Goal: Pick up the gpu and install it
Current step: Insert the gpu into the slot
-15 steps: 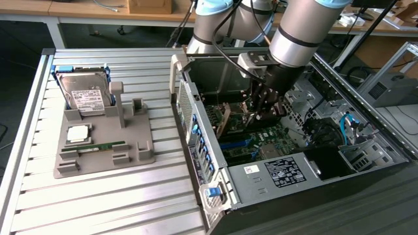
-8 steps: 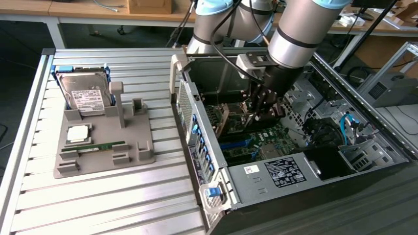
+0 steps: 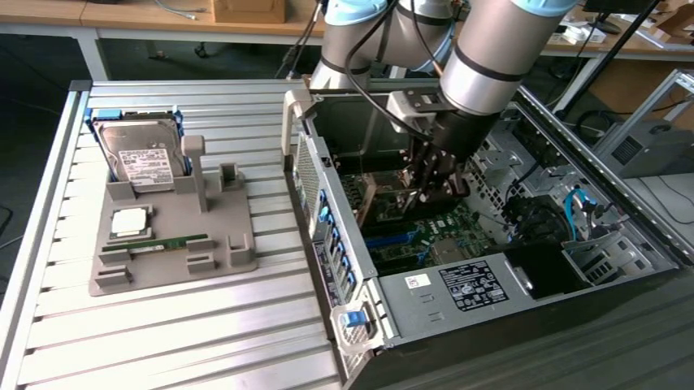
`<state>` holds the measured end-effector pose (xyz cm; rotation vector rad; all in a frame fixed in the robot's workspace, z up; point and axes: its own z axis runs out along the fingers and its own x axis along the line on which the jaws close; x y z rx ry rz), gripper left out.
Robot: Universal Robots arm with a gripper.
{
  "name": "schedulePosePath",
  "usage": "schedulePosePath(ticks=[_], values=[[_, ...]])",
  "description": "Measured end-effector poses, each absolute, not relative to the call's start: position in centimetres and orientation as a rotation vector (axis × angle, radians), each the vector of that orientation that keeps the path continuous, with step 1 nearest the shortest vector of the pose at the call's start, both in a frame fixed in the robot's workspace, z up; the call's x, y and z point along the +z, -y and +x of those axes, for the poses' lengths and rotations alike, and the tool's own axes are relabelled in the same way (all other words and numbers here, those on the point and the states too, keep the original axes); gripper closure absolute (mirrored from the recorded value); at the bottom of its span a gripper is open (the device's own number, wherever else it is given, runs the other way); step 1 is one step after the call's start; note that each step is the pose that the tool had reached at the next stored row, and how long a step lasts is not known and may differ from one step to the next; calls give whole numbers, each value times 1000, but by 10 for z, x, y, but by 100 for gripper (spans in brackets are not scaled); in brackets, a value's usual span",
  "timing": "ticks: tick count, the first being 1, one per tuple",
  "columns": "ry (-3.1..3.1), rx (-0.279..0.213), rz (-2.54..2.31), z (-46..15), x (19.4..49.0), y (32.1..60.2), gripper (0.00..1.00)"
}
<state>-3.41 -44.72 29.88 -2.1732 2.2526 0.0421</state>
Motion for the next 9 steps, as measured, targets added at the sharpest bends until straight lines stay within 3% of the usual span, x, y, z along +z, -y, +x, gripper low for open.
schedulePosePath(ticks=[9], values=[[-2253,42,-2173,-42,298,449,73]])
